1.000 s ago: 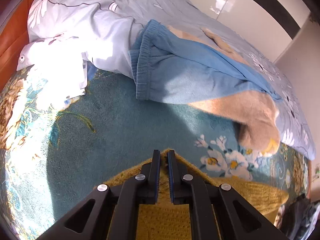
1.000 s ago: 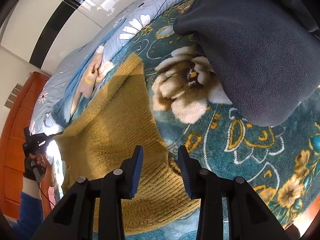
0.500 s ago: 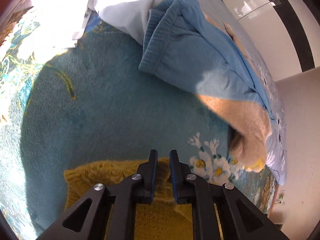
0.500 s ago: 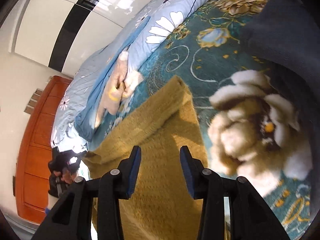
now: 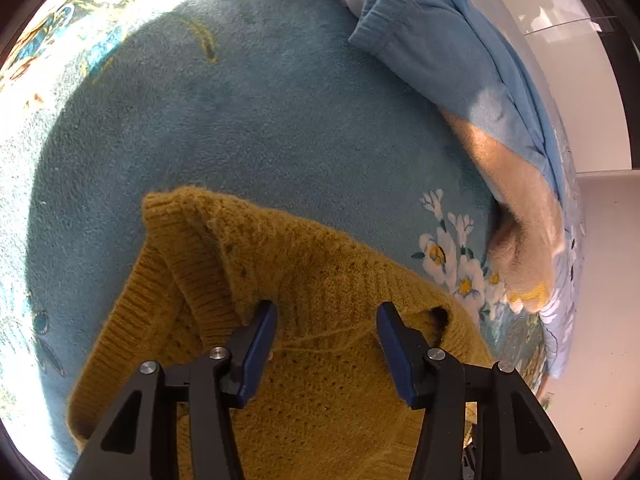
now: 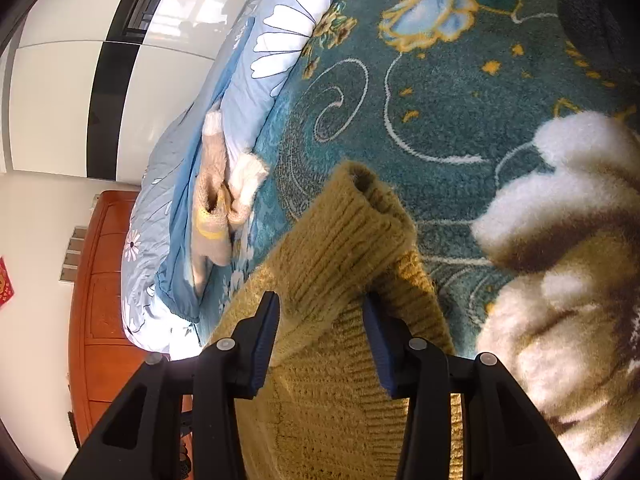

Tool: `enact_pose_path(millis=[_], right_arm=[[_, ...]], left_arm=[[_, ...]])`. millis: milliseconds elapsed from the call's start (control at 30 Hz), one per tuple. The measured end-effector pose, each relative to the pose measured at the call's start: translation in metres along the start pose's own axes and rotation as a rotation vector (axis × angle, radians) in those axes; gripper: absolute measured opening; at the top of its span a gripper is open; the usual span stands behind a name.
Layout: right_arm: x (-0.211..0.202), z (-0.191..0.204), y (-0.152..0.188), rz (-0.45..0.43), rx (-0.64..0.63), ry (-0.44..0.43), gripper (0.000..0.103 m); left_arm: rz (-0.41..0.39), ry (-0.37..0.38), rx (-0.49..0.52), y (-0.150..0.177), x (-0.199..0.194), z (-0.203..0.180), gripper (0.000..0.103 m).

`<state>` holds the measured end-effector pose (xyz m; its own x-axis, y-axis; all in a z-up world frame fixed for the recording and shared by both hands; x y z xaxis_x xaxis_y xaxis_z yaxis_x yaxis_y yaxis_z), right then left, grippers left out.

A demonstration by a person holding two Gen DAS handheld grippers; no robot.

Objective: Fold clothes

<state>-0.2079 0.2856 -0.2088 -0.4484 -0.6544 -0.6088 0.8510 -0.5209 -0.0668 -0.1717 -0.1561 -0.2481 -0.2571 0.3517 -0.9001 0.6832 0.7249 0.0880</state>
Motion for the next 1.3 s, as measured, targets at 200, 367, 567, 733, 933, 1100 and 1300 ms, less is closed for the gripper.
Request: enact_pose_path(millis=[200,367,567,733,933,1100,1300], right_arm=[[-0.005,0.009,-0.008,-0.011,-0.038,-0.026,0.024],[-0.003,0.02,-0.013,-0.006,-0.076,-0.031,0.018],[-0.002,0.039,-0.025,0.005,-0.107,-0.051,0.015],[-0.001,0.055,-0.05,0.0,-0.105,-0.07,0.014],[0.021,0.058,-0.078,-0.002,-0.043,-0.038,0.015],[0.029,0.041,-0.085,-0.011,-0.012,0.021,0.033],[0.003,0.06,-0.065,-0.008,-0.163,0.016,0.04]], left_arm=[[-0.109,-0.059,-0.014,0.008,-0.034,0.019,0.058],[-0.049,0.099,-0.076,0.0,-0.015,0.015,0.061],[-0.06,0.157,-0.032,-0.007,0.003,-0.014,0.016],[-0.124,0.289,-0.077,-0.051,-0.012,-0.037,0.011],[-0.078,0.34,-0.193,-0.084,0.0,-0.047,0.012],[-0.034,0.535,-0.413,-0.094,0.022,-0.037,0.036],[-0.013,0.595,-0.306,-0.073,0.002,-0.059,0.037]])
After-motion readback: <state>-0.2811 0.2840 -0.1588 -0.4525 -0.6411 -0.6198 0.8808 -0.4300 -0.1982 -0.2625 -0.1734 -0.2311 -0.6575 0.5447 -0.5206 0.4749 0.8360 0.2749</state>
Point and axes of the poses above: each gripper's, at about its wrist camera, not at the fingertips, and x roughly the way its jaws point, z to its left, y to its underside, the point moved 10 cm from there along x, roughly the way its jaws point, and after that the axes turned 3 degrees about z, right-handed, at the moved point
